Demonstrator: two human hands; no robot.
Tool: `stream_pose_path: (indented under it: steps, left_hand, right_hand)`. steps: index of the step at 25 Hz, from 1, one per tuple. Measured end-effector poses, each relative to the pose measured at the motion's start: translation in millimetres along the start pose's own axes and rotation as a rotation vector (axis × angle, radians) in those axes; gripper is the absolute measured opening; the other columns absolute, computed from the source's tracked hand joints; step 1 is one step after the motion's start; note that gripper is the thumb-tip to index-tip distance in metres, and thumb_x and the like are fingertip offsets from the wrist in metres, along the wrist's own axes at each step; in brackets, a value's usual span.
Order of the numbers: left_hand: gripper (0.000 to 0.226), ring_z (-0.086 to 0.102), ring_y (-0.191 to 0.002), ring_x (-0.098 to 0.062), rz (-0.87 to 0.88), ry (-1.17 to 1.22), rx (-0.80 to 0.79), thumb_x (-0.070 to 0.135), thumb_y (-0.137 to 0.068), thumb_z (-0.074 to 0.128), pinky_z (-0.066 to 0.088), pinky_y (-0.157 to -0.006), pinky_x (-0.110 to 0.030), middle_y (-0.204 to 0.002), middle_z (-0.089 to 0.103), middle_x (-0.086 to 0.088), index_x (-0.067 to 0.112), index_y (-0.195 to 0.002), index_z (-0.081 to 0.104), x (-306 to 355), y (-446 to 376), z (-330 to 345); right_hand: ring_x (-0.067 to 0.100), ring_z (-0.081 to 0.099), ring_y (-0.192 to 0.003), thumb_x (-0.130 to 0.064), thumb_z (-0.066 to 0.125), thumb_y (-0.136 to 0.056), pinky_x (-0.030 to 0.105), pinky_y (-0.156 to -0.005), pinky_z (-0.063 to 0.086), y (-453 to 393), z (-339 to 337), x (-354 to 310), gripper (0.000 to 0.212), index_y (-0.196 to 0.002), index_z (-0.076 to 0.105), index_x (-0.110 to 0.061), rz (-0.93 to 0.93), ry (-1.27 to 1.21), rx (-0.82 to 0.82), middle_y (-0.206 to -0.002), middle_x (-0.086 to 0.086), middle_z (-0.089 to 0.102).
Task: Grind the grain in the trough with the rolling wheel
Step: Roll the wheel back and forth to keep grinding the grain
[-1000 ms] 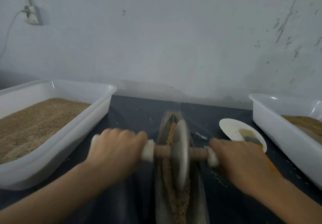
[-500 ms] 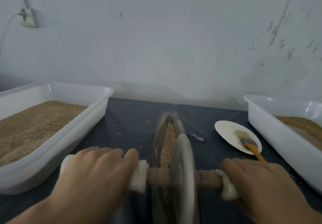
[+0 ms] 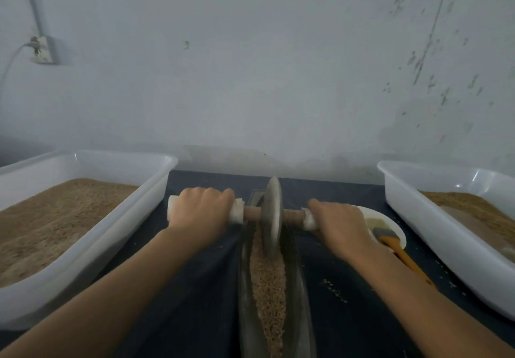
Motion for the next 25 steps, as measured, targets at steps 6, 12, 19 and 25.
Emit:
stream_pose_path:
  steps: [6,12,19,25]
  left_hand:
    - [0.041,0.043,-0.045,-0.015,0.297,0.198,0.271,0.025,-0.053,0.078,0.026,-0.047,-0.024,-0.056,0.041,0.010,0.029,-0.069,0.040,-7,116,-38]
    - [0.041,0.056,-0.059,-0.013,0.121,-0.029,0.019,0.039,-0.065,0.075,0.032,-0.051,-0.027,-0.067,0.053,0.010,0.031,-0.078,0.037,-1,62,-19]
    - [0.020,0.055,-0.066,-0.014,-0.032,0.120,-0.064,0.046,-0.087,0.053,0.042,-0.060,-0.029,-0.075,0.056,0.010,0.031,-0.083,0.040,-12,25,13]
    - [0.048,0.043,-0.038,-0.012,0.202,0.204,0.144,0.042,-0.047,0.077,0.030,-0.038,-0.023,-0.049,0.037,0.012,0.033,-0.067,0.035,-15,130,-27]
  right_hand:
    - [0.008,0.034,-0.041,-0.025,0.081,-0.034,0.012,-0.050,0.004,107,-37,-3,0.059,-0.067,0.033,-0.035,-0.256,-0.036,0.149,-0.052,-0.012,0.038]
    - [0.009,0.053,-0.051,-0.040,0.077,-0.062,0.028,-0.044,0.033,65,-13,2,0.046,-0.075,0.034,-0.036,-0.124,0.070,-0.025,-0.061,-0.010,0.052]
    - [0.021,0.060,-0.075,-0.026,0.065,-0.080,0.030,-0.054,0.032,5,-23,-9,0.025,-0.097,0.046,-0.024,-0.092,0.208,0.032,-0.090,-0.005,0.062]
    - [0.013,0.047,-0.042,-0.025,0.084,-0.030,0.023,-0.043,0.021,100,-56,-7,0.051,-0.066,0.047,-0.029,-0.312,0.022,0.088,-0.053,-0.005,0.047]
Point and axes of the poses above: each hand's wrist, its own y-axis away from the middle knuckle, its own z-axis out of the palm, x = y × z, the point moved 1 cm from there along -y, towards the middle knuckle
